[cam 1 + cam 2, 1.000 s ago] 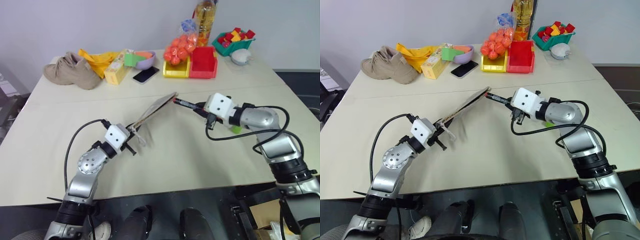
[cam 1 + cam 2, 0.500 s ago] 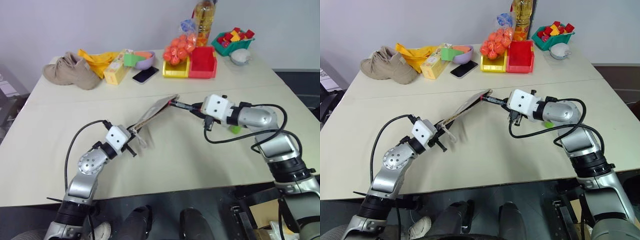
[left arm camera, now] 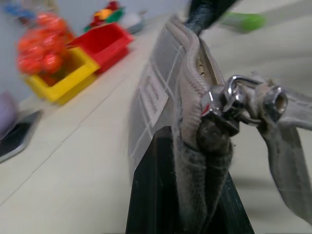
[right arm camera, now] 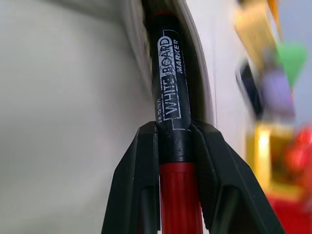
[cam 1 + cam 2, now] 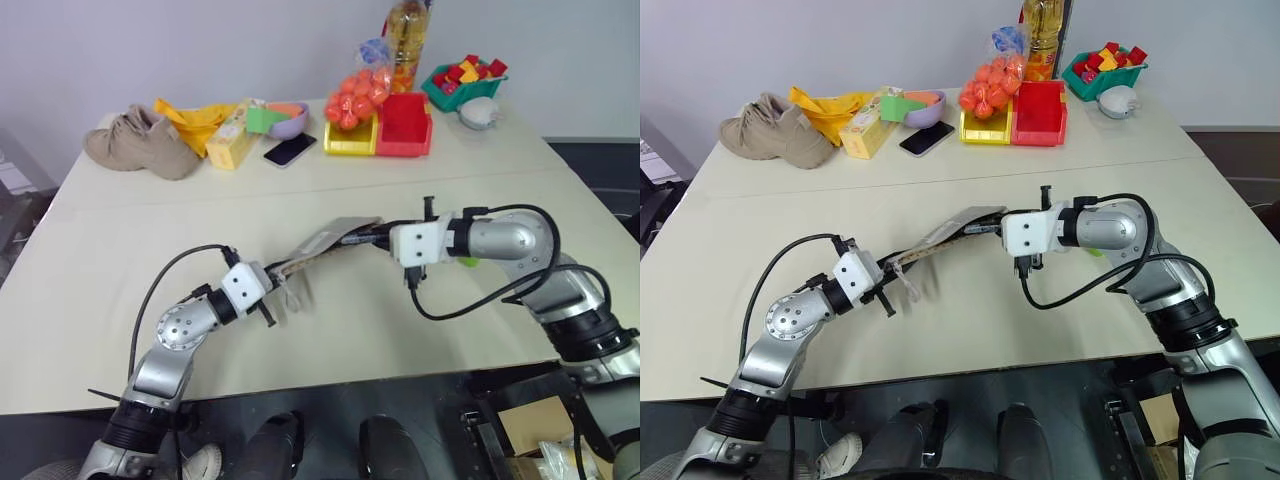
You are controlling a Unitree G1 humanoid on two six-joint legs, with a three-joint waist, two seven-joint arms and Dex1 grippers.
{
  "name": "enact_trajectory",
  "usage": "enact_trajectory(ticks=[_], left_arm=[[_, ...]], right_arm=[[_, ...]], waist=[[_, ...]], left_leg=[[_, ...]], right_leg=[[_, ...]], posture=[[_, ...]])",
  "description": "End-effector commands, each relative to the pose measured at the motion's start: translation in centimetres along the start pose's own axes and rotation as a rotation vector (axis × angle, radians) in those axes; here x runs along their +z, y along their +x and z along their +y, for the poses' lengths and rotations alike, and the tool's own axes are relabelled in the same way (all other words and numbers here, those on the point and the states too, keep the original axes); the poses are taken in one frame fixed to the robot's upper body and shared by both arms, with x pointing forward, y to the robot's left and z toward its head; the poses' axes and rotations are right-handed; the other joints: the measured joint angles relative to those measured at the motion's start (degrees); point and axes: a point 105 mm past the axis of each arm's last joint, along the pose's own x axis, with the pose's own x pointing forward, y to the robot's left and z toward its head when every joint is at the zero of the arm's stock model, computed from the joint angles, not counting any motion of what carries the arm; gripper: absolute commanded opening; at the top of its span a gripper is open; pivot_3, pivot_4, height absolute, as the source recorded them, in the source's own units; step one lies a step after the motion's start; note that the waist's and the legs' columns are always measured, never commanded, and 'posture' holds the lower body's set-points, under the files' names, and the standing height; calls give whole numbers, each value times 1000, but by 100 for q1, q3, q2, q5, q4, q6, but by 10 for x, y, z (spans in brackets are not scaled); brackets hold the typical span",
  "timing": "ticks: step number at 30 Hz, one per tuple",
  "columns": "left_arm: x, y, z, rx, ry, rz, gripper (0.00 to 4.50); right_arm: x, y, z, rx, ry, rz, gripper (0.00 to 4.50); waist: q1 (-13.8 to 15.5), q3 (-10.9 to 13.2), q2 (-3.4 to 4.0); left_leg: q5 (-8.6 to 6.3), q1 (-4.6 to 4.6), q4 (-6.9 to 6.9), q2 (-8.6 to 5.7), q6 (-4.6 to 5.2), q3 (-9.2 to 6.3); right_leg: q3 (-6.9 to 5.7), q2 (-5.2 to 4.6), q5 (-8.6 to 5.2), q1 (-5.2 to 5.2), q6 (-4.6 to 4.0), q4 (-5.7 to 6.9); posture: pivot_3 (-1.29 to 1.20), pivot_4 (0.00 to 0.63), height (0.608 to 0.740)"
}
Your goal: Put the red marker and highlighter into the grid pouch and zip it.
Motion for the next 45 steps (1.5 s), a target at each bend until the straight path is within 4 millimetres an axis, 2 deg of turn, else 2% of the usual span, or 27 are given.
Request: enact_trajectory(ticks=[1,5,8,10,11,13,16,19,21,24,25,29,36,40,42,45], left_arm=[[19,6,-6,-91,62,-74,0],[19,7,-6,-119,79,-71,0],[16,4,1,-79,77,-57,0],[14,2,5,-52,75,-47,0],[13,2,8,-31,75,-41,0],[11,1,12,4,73,-34,0],[8,3,19,77,66,-31,0],[4,13,25,160,67,-27,0],[3,19,27,192,62,-30,0],[-1,28,32,231,79,-22,0],[-1,32,33,241,86,-25,0],[-1,46,33,263,120,-35,0],[-3,54,27,256,116,-52,0],[0,53,31,288,97,-64,0],[0,52,31,294,97,-65,0],[-1,49,31,299,95,-59,0]], right_arm=[[26,8,-4,24,-150,-87,425],[26,15,0,39,-150,-97,425],[23,12,-3,12,-123,-88,2050],[22,7,-10,-38,-82,-94,2835],[22,2,-14,-68,-33,-104,3378],[22,-7,-21,-115,65,-130,3378],[17,-31,-34,-211,339,-179,3378],[-8,-62,-41,-364,677,-186,3378],[-29,-75,-35,-440,865,-135,3378],[-68,-86,-10,-544,1088,50,4106],[-80,-89,0,-584,1155,129,4482],[-120,-102,34,-813,1420,407,4482],[-148,-107,72,-963,1596,656,4482],[-153,-94,80,-969,1730,630,4482],[-155,-91,80,-971,1741,631,3984],[-158,-90,79,-973,1744,629,2565]], waist=[[6,0,0],[24,0,-1],[20,0,-1],[19,0,-1],[19,0,0],[26,0,-1],[34,0,-1],[104,1,-3],[151,1,-3],[165,1,-3],[165,1,-2],[164,0,-1],[151,-2,1],[145,-2,2],[139,-3,4],[146,-3,4]], left_leg=[[0,0,0,0,0,-1],[0,0,3,-3,0,-1],[0,0,3,-2,0,-3],[0,0,3,-2,0,-3],[0,0,3,-2,0,-3],[0,0,3,-2,0,-3],[0,0,4,-2,1,-5],[-1,0,9,-3,2,-11],[-3,-2,20,-5,5,-12],[-8,-4,40,-4,11,-11],[-9,-4,43,-5,13,-11],[-10,-13,54,-5,15,-9],[-10,-39,71,-8,15,-3],[-10,-38,78,-9,17,-2],[-11,-38,79,-9,18,-3],[-11,-38,79,-9,19,-2]], right_leg=[[-1,0,0,0,0,0],[0,-2,0,2,0,0],[0,-1,0,2,0,0],[0,-1,0,1,0,1],[0,-1,0,1,0,1],[0,-1,0,1,0,1],[0,-2,0,4,0,1],[-3,-5,0,10,-1,-1],[-5,-4,1,13,0,-1],[-7,-4,1,19,0,3],[-7,-5,1,21,0,3],[-7,-6,1,16,0,10],[-5,-5,2,-10,2,25],[-4,-5,3,-6,2,28],[-6,-5,3,-6,3,29],[-6,-5,3,-5,3,30]], posture=[[0,150,740],[0,150,740],[0,150,740],[0,150,740],[0,150,740],[0,150,740],[0,150,740],[0,150,740],[0,150,740],[0,150,740],[0,150,740],[0,150,740],[0,150,740],[0,150,740],[0,150,740],[0,150,740]])
